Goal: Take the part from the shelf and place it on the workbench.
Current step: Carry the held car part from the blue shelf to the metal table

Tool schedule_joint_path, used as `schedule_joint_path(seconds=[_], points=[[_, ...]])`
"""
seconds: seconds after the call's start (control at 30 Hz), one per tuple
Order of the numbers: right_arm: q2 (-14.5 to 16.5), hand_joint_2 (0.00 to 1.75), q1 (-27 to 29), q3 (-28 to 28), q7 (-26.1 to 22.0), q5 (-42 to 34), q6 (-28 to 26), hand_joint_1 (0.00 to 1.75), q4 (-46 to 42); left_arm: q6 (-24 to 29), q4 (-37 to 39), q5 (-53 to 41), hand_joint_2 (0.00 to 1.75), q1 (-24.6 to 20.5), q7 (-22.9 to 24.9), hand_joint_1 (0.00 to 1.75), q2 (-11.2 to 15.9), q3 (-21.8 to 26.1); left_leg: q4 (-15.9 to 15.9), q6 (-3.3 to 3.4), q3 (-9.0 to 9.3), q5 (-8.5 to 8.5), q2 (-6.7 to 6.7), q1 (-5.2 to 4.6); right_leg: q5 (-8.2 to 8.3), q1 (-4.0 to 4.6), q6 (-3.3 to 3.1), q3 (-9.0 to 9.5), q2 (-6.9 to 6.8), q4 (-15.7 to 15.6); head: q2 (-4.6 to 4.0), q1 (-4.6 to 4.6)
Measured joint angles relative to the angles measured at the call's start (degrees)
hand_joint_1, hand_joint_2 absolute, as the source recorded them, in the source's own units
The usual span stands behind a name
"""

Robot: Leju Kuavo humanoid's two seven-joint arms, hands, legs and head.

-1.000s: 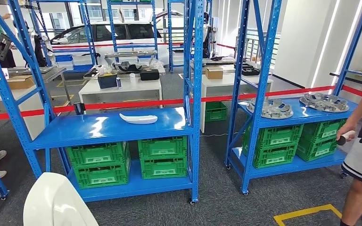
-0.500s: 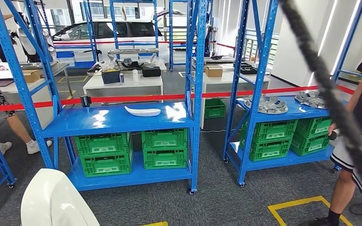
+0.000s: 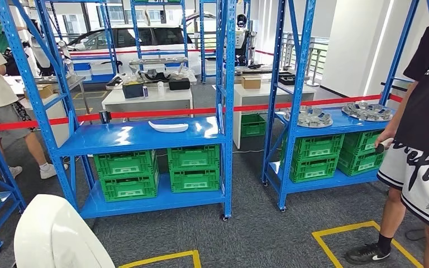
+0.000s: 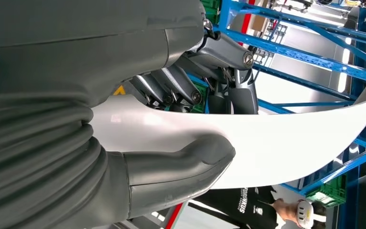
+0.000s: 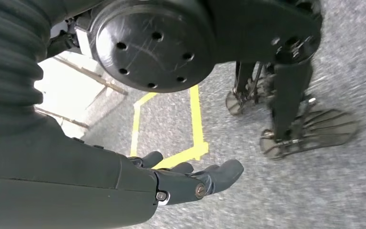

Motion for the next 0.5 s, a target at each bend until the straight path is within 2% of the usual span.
schedule_joint_path(seconds=[0.03,0.07,0.1,0.13,0.17,0.2,0.27,0.3,0.33,0.37,0.4,0.43,0.47,0.5], points=[[-0.01,1.75,0.03,-0.21,0.39,-0.20,0.00,0.00,0.00,0.00,-0.12,-0.02,1.75,-0.15,0.17,1.75,0.00,0.01,-2.50,0.33,1.47,-1.09,-0.06,-0.13,0.48,0.04,0.30,-0.36,0.02,0.22,0.01,0.00],[-0.01,1.75,0.06,-0.40,0.69,-0.32,0.00,0.00,0.00,0.01,-0.17,-0.08,1.75,-0.27,0.34,1.75,-0.01,0.01,-3.54,0.79,1.84,-1.35,-0.09,-0.34,0.98,0.03,0.60,-0.53,0.02,0.25,0.01,0.00],[-0.01,1.75,0.15,-0.59,0.86,-0.36,0.00,0.00,0.00,0.02,-0.14,-0.17,1.75,-0.37,0.48,1.75,-0.04,0.01,-3.54,1.40,1.31,-1.00,-0.02,-0.36,1.41,-0.08,0.92,-0.68,0.08,0.21,0.00,0.00],[-0.01,1.75,0.20,-0.78,0.93,-0.34,0.00,0.00,0.00,0.06,-0.09,-0.28,1.75,-0.49,0.62,1.75,-0.08,0.01,-3.57,1.89,0.84,-0.48,0.11,-0.37,1.12,-0.22,1.24,-0.98,0.18,0.48,-0.01,0.00],[0.00,1.75,0.27,-0.94,0.89,-0.29,0.00,0.00,0.00,0.13,-0.05,-0.41,1.75,-0.56,0.74,1.75,-0.11,0.01,-3.62,2.41,0.26,0.12,0.25,-0.36,-0.33,-0.33,1.55,-1.46,0.28,1.51,-0.02,0.03],[0.01,1.75,0.34,-1.05,0.79,-0.25,0.01,0.00,0.00,0.20,0.00,-0.50,1.75,-0.65,0.83,1.75,-0.16,0.01,-3.67,2.86,-0.36,0.82,0.39,-0.30,-2.87,-0.43,1.83,-2.17,0.38,3.58,-0.03,0.02],[0.02,1.75,0.31,-1.14,0.55,-0.26,0.05,0.00,0.00,0.36,0.18,-0.48,1.75,-0.75,0.92,1.75,-0.24,0.00,-3.60,3.28,-1.90,2.26,0.51,-0.42,-8.93,-0.50,2.12,-3.68,0.47,10.15,-0.03,0.05],[0.02,1.75,0.29,-1.16,0.34,-0.31,0.07,0.00,0.00,0.40,0.36,-0.43,1.75,-0.78,0.93,1.75,-0.28,-0.01,-3.54,3.35,-2.78,3.04,0.54,-0.50,-10.53,-0.51,2.16,-4.11,0.49,13.46,-0.03,0.04],[0.01,1.75,0.26,-1.18,-0.04,-0.29,0.07,0.00,0.00,0.44,0.62,-0.37,1.75,-0.80,0.89,1.75,-0.34,-0.02,-3.46,3.33,-3.86,3.83,0.56,-0.57,-10.64,-0.49,2.12,-3.99,0.51,15.67,-0.03,0.06],[0.00,1.75,0.25,-1.19,-0.59,-0.22,0.04,0.00,0.00,0.46,0.89,-0.34,1.75,-0.82,0.80,1.75,-0.38,-0.04,-3.34,3.27,-4.98,4.62,0.56,-0.62,-9.47,-0.46,2.00,-3.10,0.55,16.28,-0.03,0.05],[-0.01,1.75,0.25,-1.19,-1.21,-0.08,0.02,0.00,0.00,0.49,1.12,-0.34,1.75,-0.83,0.65,1.75,-0.41,-0.05,-3.20,3.16,-6.12,5.38,0.56,-0.64,-7.71,-0.42,1.80,-1.27,0.59,14.96,-0.03,0.05],[-0.02,1.75,0.22,-1.19,-1.82,0.08,0.01,0.00,0.00,0.50,1.29,-0.35,1.75,-0.84,0.47,1.75,-0.43,-0.07,-3.02,3.00,-7.12,6.10,0.56,-0.64,-6.36,-0.36,1.56,1.49,0.64,11.85,-0.03,0.05],[-0.03,1.75,0.16,-1.19,-2.31,0.24,0.01,0.00,0.00,0.51,1.34,-0.36,1.75,-0.84,0.29,1.75,-0.42,-0.08,-2.86,2.77,-7.98,6.71,0.56,-0.68,-6.22,-0.23,1.29,4.87,0.70,7.34,-0.03,0.06],[-0.04,1.75,0.10,-1.19,-2.71,0.36,0.02,0.00,0.00,0.52,1.34,-0.38,1.75,-0.85,0.12,1.75,-0.42,-0.08,-2.79,2.50,-8.51,7.31,0.59,-0.69,-6.77,-0.09,1.07,7.76,0.75,3.26,-0.02,0.07]])
